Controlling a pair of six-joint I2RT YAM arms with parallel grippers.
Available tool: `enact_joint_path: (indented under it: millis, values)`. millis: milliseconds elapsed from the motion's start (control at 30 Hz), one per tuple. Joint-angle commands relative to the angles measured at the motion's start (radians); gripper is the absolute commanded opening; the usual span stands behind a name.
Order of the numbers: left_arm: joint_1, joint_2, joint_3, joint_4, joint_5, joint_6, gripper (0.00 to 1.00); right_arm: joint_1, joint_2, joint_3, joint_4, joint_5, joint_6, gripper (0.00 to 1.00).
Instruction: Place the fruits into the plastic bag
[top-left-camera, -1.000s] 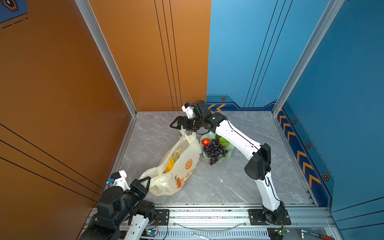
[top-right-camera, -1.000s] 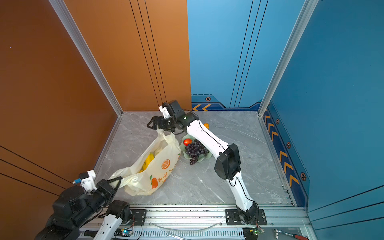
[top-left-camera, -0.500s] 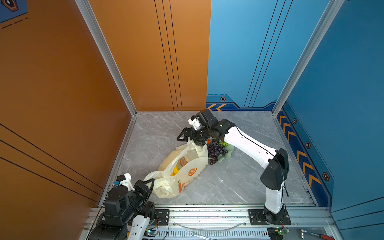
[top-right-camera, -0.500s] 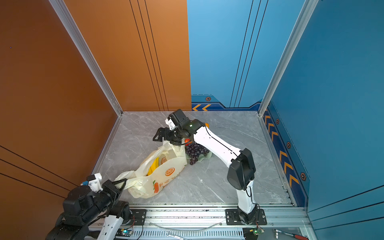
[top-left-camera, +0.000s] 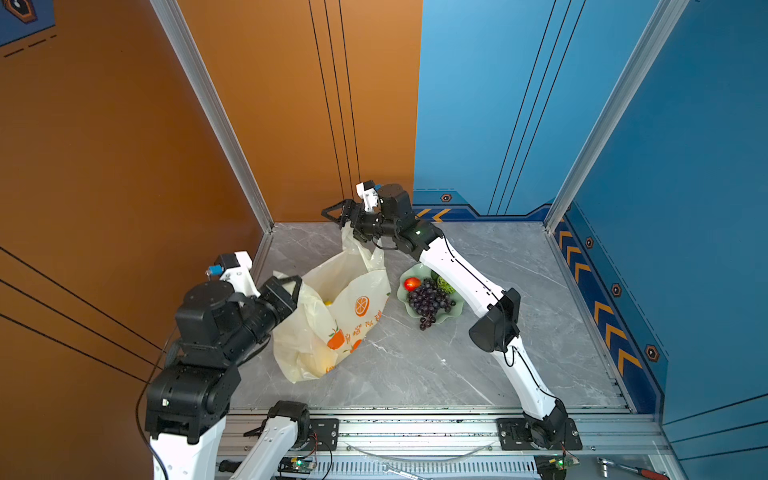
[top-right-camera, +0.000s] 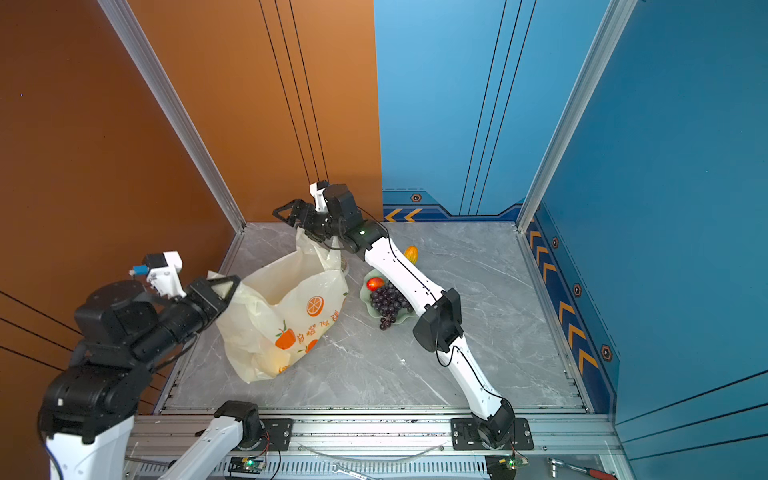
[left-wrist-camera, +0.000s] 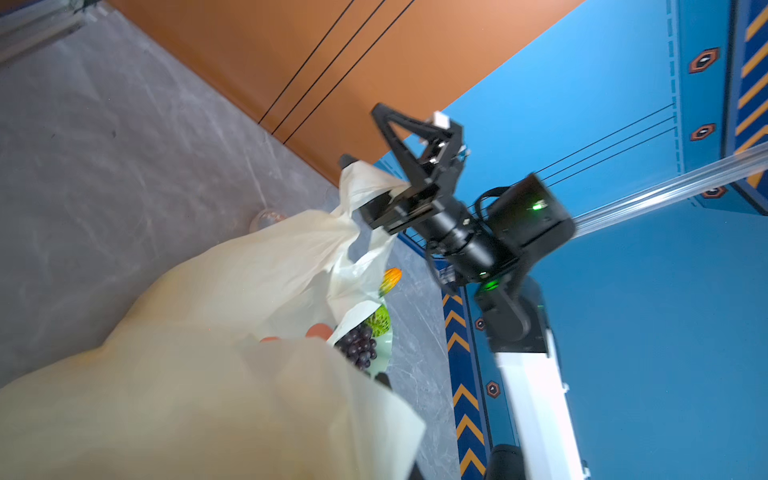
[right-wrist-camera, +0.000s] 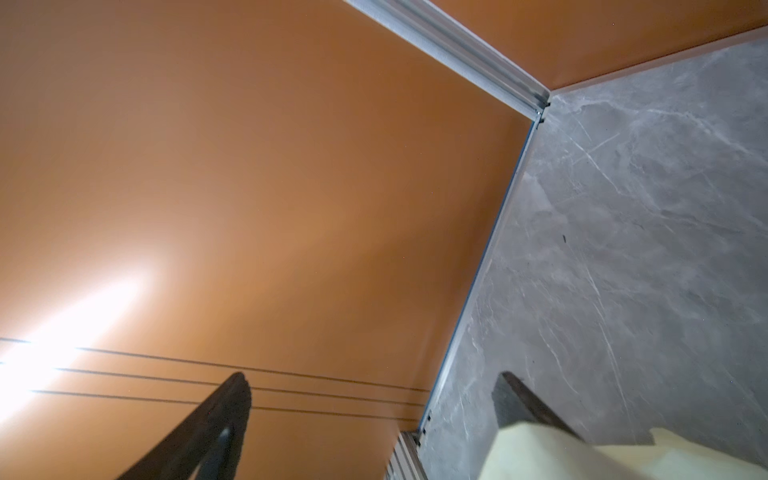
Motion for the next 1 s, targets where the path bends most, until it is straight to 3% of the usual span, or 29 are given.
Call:
enact_joint_path:
  millis: [0, 167, 400, 533, 667, 733, 967]
  values:
    - [0.005, 0.035, 0.085, 0.028, 0.019, 0.14, 0.0, -0.01, -0.033, 0.035, 0.193, 0.021, 0.092, 0.9]
    - [0.006, -0.005, 0.012, 0.026, 0.073, 0.107, 0.0, -0.014, -0.063, -0.051, 0.168, -0.037, 0.084, 0.89]
    - [0.003, -0.306, -0.496, 0.098, 0.125, -0.142, 0.0, -0.029, -0.221, -0.519, 0.28, -0.069, 0.056, 0.89]
    - [0.002, -0.455, -0.673, 0.109, 0.121, -0.265, 0.0, -0.032, -0.264, -0.651, 0.167, -0.108, 0.051, 0.89]
    - [0.002, -0.527, -0.732, 0.107, 0.126, -0.315, 0.0, -0.013, -0.344, -0.684, -0.112, -0.08, -0.005, 0.9]
    - [0.002, -0.534, -0.744, 0.106, 0.132, -0.323, 0.0, -0.008, -0.414, -0.728, -0.169, -0.075, 0.04, 1.0]
    - [-0.001, -0.513, -0.742, 0.106, 0.142, -0.308, 0.0, -0.005, -0.554, -0.819, -0.348, -0.123, 0.121, 1.0]
